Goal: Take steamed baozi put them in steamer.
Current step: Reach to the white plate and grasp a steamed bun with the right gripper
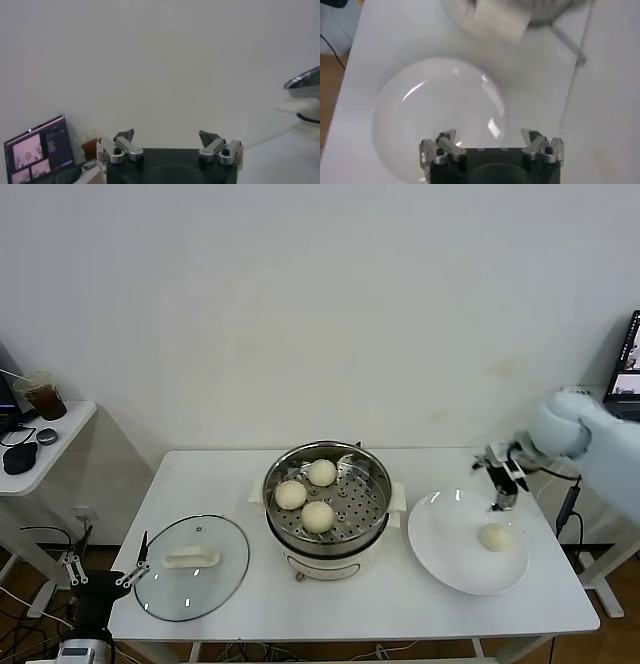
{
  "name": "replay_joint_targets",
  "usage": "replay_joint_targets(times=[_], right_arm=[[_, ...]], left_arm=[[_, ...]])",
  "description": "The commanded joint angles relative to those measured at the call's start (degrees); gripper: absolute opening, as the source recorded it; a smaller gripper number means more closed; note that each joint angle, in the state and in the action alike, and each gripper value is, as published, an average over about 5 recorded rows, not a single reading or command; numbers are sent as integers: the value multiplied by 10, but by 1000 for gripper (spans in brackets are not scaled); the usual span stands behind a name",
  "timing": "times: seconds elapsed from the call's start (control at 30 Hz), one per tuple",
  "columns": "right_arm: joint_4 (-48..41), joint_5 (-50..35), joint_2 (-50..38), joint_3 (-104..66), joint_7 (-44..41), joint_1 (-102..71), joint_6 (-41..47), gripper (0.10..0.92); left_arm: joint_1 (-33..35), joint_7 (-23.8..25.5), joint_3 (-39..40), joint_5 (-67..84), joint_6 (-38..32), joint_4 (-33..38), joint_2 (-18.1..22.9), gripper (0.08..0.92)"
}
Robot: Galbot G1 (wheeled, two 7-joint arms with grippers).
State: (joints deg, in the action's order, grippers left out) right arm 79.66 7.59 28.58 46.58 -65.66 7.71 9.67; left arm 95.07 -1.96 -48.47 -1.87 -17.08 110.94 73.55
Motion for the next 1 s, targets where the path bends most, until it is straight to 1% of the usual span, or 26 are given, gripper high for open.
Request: replay_joint_targets(times=[0.03,0.23,0.57,1.0], right_arm=[[-69,70,-24,-152,22,-170,-6,823],[-113,91,19,-179,25,-204,-14,823],[-129,95,51,-189,25,-230,-13,820],[-175,114,103,-206,55,-238,-20,798]], left_arm=[[2,0,0,-1,0,0,0,823],[7,1,-6,-1,0,2,0,823],[10,1,-10,-1,1,2,3,823],[13,1,-14,0,0,3,4,823]])
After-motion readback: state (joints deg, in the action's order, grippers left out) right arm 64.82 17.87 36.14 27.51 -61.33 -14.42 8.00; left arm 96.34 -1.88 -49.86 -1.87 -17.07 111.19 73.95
